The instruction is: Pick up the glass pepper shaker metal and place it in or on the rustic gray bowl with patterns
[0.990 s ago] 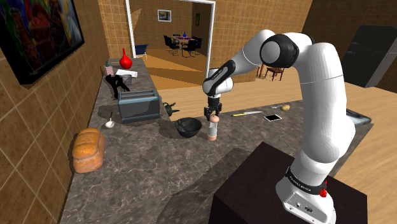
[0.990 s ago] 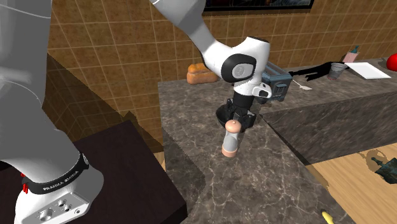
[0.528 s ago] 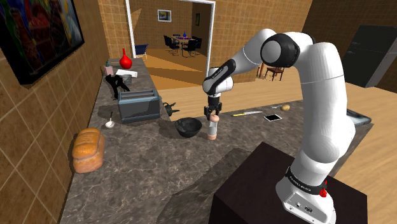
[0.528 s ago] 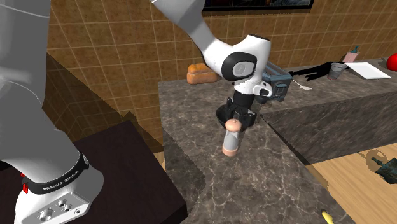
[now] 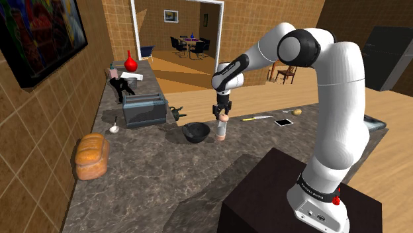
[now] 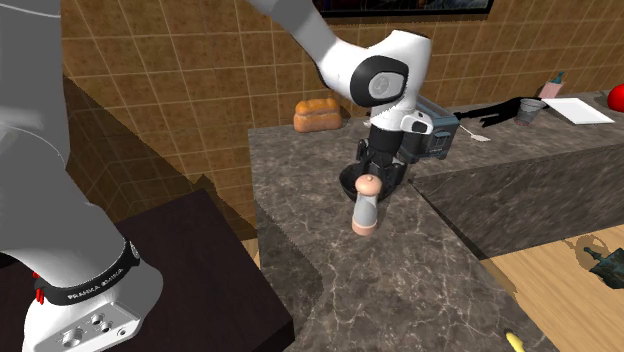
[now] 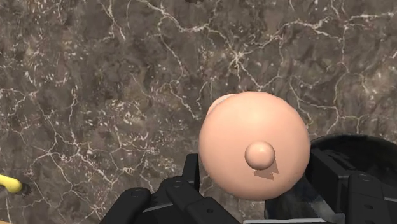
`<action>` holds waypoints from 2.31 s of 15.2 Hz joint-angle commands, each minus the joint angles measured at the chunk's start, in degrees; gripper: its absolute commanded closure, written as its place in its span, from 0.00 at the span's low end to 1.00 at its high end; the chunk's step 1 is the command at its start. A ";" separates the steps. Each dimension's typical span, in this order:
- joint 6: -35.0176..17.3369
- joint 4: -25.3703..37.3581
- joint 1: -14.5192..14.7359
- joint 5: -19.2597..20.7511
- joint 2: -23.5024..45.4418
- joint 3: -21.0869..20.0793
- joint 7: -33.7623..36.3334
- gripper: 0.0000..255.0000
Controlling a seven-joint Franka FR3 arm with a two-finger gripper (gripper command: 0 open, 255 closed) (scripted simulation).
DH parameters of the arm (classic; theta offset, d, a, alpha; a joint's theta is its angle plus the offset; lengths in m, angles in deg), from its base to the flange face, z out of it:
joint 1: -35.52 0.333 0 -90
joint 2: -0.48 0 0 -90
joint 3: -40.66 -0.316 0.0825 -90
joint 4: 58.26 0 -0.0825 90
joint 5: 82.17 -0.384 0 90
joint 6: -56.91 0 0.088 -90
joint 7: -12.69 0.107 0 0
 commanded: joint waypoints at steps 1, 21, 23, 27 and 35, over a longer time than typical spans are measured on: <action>1.20 0.17 0.00 0.17 -1.02 0.13 -0.01 1.00; 14.12 5.21 0.44 1.57 -8.97 0.71 0.71 1.00; 15.09 5.76 0.46 1.65 -9.41 0.73 0.74 1.00; 20.29 15.62 2.24 1.16 -4.70 -0.59 3.90 1.00; 34.00 43.45 5.21 0.32 9.45 -2.67 9.66 1.00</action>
